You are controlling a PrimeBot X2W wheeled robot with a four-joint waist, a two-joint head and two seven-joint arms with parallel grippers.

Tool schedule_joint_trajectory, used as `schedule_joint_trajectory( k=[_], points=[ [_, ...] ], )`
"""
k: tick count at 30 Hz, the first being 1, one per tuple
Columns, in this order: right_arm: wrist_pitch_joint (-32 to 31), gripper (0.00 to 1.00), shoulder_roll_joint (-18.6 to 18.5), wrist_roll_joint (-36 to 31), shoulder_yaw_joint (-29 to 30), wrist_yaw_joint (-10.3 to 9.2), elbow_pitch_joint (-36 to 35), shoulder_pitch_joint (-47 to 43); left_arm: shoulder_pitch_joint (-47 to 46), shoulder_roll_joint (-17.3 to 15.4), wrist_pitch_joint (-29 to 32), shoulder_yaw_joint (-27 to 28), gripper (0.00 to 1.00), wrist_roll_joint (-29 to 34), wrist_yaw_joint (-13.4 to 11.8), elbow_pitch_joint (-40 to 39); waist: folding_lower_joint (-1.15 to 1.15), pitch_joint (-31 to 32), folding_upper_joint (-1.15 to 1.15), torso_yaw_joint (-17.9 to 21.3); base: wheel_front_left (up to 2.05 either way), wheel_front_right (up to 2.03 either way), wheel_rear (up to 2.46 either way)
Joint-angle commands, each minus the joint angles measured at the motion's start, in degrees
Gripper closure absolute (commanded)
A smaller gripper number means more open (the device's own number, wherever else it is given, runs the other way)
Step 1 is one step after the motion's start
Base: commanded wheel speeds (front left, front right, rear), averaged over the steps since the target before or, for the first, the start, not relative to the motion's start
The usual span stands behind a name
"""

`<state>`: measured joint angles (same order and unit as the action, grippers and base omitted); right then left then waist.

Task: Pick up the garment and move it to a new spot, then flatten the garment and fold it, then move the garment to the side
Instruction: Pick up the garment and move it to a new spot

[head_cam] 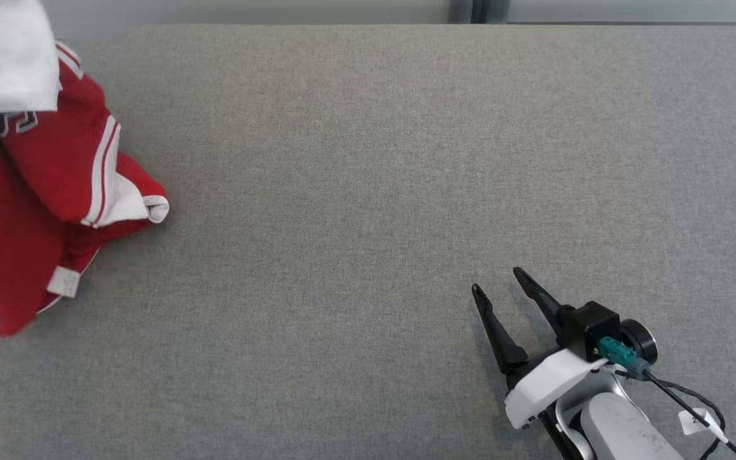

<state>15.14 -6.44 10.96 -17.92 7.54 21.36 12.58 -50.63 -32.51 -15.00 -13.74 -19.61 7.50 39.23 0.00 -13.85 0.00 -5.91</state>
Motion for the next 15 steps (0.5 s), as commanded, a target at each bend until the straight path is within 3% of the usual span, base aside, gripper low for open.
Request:
schedule_joint_trajectory(
  k=[1,9,15],
  points=[
    [0.0,0.00,0.2,0.7,0.2,-0.10,0.2,-1.0,-0.9,-0.1,-0.2,0.1,1.00,-0.2,-0.1,-3.7,0.00,2.5,0.00,0.4,0.00,0.00,0.00],
    [0.0,0.00,1.8,1.1,1.1,-0.09,0.3,-2.2,1.4,5.8,-0.1,-0.9,1.00,-2.5,-0.1,-18.2,0.00,5.2,0.00,4.2,0.00,0.00,0.00],
    [0.0,0.00,2.2,1.1,1.9,-0.10,0.7,-3.4,5.6,13.1,-0.1,-5.9,1.00,-3.1,-0.2,-19.5,0.00,6.8,0.00,9.2,0.00,0.00,0.00]
  ],
)
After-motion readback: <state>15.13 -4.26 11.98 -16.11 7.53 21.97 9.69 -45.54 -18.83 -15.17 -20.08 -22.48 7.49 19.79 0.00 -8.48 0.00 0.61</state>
